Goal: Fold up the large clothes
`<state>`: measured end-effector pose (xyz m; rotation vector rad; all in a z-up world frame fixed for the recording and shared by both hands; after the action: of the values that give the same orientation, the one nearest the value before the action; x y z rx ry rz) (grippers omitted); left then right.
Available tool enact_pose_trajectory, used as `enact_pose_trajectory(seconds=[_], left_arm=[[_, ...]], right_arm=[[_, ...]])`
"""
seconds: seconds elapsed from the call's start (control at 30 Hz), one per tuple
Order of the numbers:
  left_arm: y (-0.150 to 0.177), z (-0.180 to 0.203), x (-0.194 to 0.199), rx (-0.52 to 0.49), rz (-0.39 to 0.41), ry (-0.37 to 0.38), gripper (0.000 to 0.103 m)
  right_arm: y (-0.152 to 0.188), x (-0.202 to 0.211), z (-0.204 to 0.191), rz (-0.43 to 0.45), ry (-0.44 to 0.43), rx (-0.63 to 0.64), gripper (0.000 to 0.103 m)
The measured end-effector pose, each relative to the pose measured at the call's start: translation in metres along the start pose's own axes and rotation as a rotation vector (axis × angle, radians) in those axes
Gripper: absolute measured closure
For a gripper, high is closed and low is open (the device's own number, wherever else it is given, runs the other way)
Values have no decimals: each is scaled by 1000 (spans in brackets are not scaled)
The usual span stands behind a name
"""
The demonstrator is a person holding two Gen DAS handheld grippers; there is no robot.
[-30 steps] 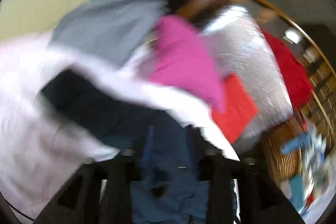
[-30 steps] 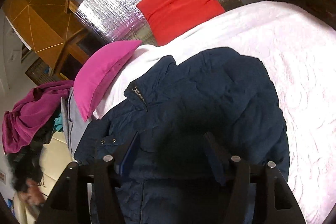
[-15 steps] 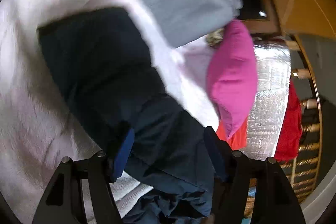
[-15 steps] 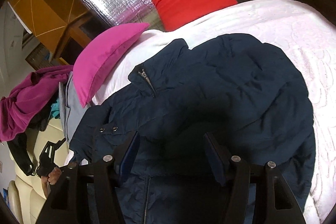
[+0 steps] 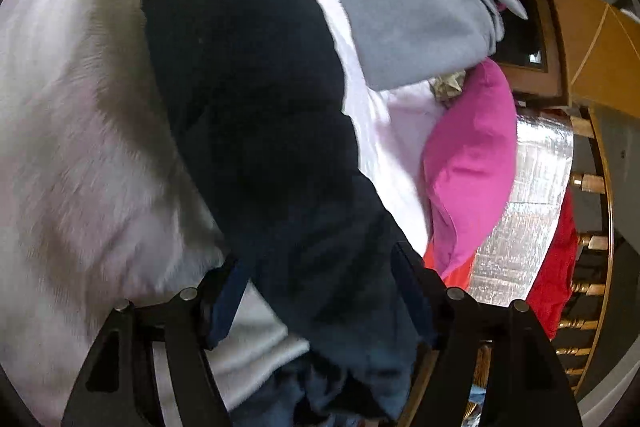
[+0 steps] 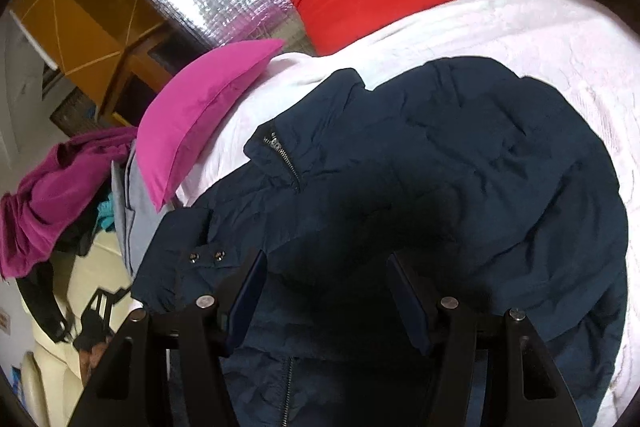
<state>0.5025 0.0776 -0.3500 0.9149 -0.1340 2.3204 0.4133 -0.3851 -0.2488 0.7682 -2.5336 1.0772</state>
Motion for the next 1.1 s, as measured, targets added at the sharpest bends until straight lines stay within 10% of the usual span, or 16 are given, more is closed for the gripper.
enact_pose_trajectory(seconds=[0.1,0.2,0.43,0.7,0.93,1.1], left_arm=[[-8,5,1,-8,29,27,39],[-11,16,6,-96,78,1,86],[13,80,63,-387,279,10,94],[155,172,118,-891,418,98,95],[300,173,48,-1267,252,62,95],[334,111,-63,-1266,-71,-163,93]], right_arm=[[-5,7,2,19,2,5,38],[-10,15,8,44,16,8,38],[-18,38,20,101,33,-5,38],[-26,78,41,168,47,-49,38],[-31,122,65,242,58,-115,38],[-33,144,78,278,53,-158,38]])
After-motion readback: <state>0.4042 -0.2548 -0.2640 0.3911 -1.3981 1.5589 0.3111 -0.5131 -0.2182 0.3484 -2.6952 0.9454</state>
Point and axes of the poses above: each gripper's, at about its wrist camera, not at the fingertips, and x roughly against the way its jaws point, z to its right, y to its underside, the point moved 7 cm from there along -x, roughly the way its jaws point, and after that the axes turned 12 degrees about -y, right-handed, at the moved point
